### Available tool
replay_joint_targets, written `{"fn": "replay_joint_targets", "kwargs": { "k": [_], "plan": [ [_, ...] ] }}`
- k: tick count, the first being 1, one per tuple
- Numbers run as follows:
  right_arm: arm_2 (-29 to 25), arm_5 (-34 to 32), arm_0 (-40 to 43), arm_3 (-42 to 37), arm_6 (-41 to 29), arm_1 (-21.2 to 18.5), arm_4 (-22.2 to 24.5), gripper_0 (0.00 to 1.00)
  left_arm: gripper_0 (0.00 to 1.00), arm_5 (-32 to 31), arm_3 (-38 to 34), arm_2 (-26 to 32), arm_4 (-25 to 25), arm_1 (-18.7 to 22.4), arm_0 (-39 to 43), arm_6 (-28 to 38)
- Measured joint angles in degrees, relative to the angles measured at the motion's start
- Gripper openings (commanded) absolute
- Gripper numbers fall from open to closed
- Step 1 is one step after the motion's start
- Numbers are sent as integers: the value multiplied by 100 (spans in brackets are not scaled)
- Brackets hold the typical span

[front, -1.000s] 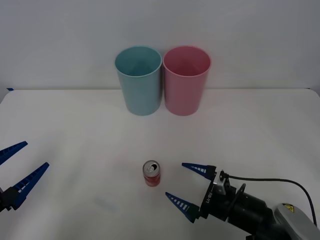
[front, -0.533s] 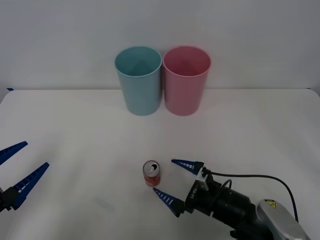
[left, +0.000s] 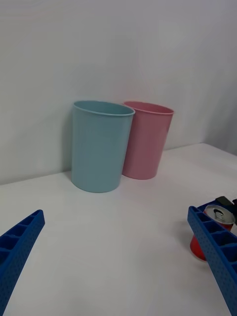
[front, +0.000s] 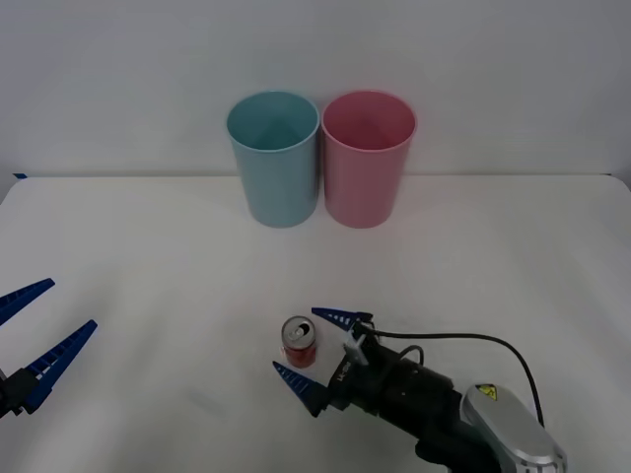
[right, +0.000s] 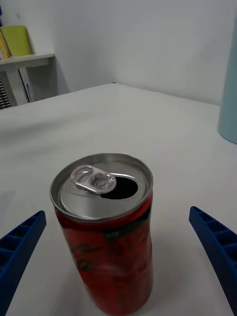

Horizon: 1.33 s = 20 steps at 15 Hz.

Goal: Grasp the object on the table and drop it into the matching bin: aluminum can to the light blue bin, PET bottle to the pink bin.

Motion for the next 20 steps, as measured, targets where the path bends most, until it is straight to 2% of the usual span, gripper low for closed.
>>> {"fn": "replay_joint_targets", "kwargs": {
  "k": [4, 9, 10, 11, 12, 20],
  "plan": [
    [264, 405, -125, 0, 0, 6, -1, 100, 100, 0, 0, 0, 0, 0, 0, 0],
    [294, 469, -133, 1, 0, 6, -6, 100, 100, 0, 0, 0, 0, 0, 0, 0],
    [294, 471, -133, 2, 0, 6, -5, 82, 100, 0, 0, 0, 0, 0, 0, 0],
    [294, 470, -133, 4, 0, 6, -1, 30, 100, 0, 0, 0, 0, 0, 0, 0],
    [294, 471, -133, 1, -9, 6, -2, 1, 100, 0, 0, 0, 0, 0, 0, 0],
    [295, 468, -152, 0, -33, 4, -24, 0, 100, 0, 0, 0, 0, 0, 0, 0]
  ]
}}
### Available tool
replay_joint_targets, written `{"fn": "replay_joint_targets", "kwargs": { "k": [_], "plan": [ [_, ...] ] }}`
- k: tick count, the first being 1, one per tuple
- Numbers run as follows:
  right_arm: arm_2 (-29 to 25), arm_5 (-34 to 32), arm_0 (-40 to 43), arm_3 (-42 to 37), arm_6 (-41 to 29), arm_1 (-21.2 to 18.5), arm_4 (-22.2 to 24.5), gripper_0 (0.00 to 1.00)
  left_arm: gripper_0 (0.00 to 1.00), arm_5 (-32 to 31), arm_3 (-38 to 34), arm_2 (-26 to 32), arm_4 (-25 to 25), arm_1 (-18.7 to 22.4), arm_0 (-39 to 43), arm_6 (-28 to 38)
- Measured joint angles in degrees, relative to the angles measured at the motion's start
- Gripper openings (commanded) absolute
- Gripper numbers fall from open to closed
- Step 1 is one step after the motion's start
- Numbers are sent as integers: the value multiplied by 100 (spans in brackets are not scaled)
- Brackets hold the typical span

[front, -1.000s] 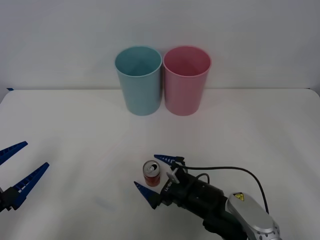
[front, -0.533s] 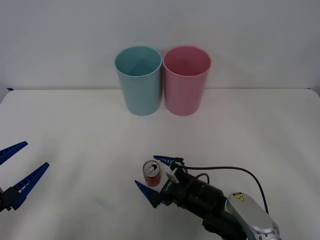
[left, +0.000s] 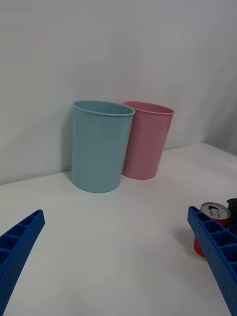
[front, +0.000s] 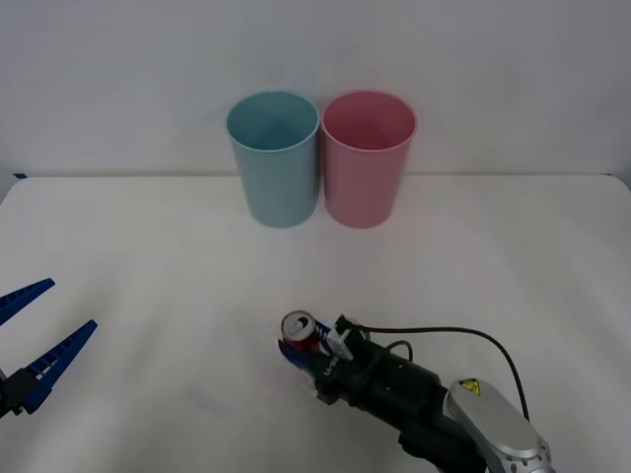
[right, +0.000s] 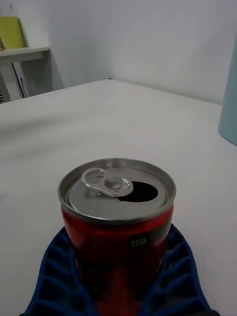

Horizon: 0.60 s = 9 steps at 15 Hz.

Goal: Grasp the object on the table and drop it into the matching bin: aluminum can to the light blue bin, PET bottle to the pink bin.

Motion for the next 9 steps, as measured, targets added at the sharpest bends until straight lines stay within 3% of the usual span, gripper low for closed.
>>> {"fn": "replay_joint_targets", "kwargs": {
  "k": [4, 9],
  "plan": [
    [-7, -1, -41, -18, -34, -32, -30, 0, 100, 0, 0, 0, 0, 0, 0, 0],
    [1, -2, 129, -572, -360, -382, -213, 0, 100, 0, 0, 0, 0, 0, 0, 0]
  ]
}}
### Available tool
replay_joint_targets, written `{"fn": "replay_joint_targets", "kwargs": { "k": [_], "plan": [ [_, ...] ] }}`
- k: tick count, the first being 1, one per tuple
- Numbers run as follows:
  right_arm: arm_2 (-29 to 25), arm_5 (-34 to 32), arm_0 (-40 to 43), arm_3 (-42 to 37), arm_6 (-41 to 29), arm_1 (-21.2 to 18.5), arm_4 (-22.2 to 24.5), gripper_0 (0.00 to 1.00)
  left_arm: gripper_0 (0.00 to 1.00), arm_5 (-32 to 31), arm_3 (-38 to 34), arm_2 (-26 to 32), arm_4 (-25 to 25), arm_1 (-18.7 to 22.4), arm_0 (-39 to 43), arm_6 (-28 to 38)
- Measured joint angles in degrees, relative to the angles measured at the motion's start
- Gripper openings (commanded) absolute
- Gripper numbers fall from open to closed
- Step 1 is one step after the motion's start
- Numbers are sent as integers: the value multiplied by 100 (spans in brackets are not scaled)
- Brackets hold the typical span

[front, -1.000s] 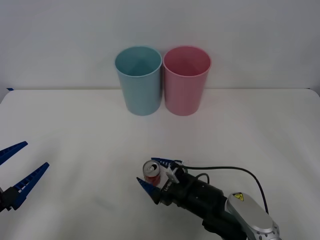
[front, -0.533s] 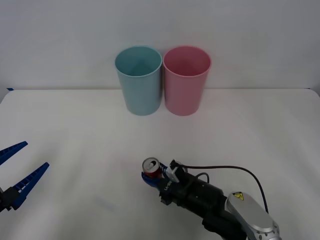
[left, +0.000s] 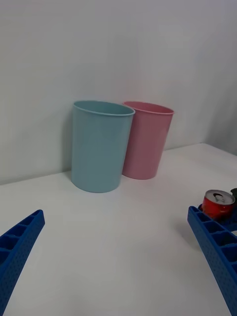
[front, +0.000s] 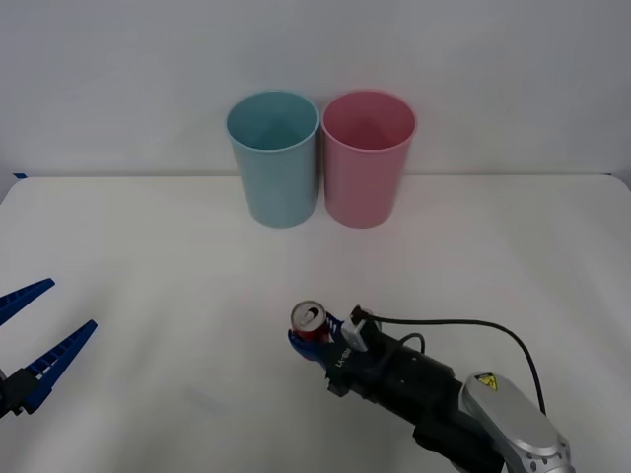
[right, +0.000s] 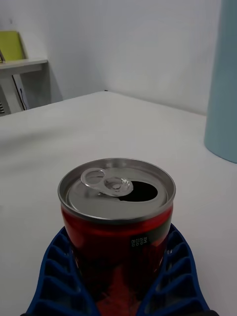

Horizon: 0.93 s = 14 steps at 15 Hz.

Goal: Grasp the object on the table and drop it into the matching bin: aluminum can to the light blue bin, PET bottle to the pink bin.

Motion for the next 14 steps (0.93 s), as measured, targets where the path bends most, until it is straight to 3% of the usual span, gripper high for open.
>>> {"fn": "replay_joint_targets", "kwargs": {
  "k": [8, 14],
  "plan": [
    [1, 341, 573, -1850, -1609, -726, -17, 0, 100, 0, 0, 0, 0, 0, 0, 0],
    [-331, 390, 575, -2722, -2712, -872, -81, 0, 100, 0, 0, 0, 0, 0, 0, 0]
  ]
}}
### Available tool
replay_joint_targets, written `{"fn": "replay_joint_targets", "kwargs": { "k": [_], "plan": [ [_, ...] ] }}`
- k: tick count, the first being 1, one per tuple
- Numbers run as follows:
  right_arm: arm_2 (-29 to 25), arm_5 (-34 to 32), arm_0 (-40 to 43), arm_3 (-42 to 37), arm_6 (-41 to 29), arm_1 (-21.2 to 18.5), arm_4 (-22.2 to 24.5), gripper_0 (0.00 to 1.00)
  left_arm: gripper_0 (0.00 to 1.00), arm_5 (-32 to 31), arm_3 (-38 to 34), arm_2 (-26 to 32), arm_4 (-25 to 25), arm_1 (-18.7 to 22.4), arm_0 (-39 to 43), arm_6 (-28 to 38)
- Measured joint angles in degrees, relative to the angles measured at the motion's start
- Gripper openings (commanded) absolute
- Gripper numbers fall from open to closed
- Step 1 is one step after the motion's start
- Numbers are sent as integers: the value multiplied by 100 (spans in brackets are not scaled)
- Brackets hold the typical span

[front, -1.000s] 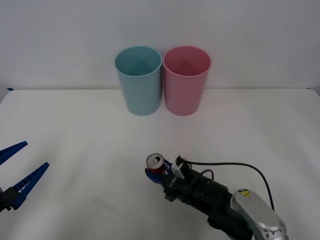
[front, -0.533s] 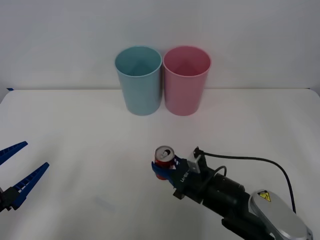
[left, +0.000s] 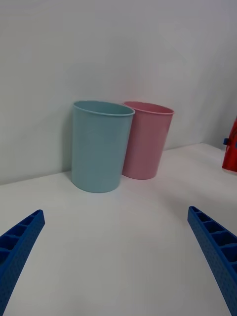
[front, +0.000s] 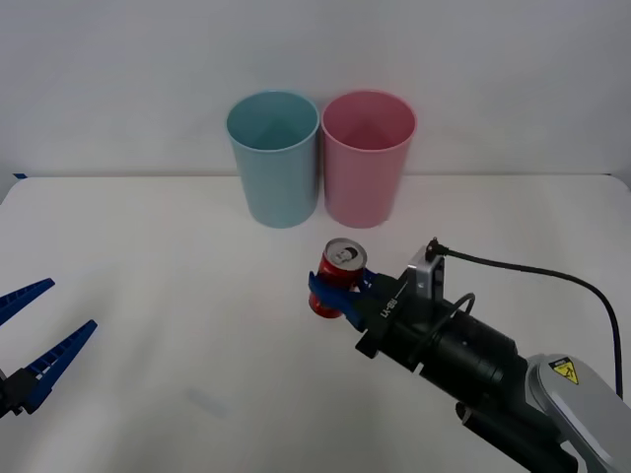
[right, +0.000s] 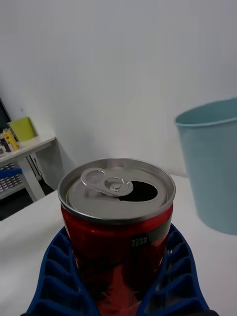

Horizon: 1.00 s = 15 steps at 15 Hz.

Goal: Grasp the object on the table and drop it into the matching bin: aluminum can to the light blue bin, PET bottle to the pink bin.

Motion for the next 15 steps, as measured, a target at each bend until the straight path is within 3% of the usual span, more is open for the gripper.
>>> {"fn": "replay_joint_targets", "kwargs": {
  "k": [3, 8, 13, 15],
  "plan": [
    [-129, 85, -112, -385, -570, -115, -14, 0, 100, 0, 0, 0, 0, 0, 0, 0],
    [-150, 342, -771, -651, -777, -413, 93, 0, 100, 0, 0, 0, 0, 0, 0, 0],
    [279, 1279, -1797, -511, -1010, -753, 241, 0, 100, 0, 0, 0, 0, 0, 0, 0],
    [306, 1308, -2255, -144, -1103, -724, 396, 0, 100, 0, 0, 0, 0, 0, 0, 0]
  ]
}}
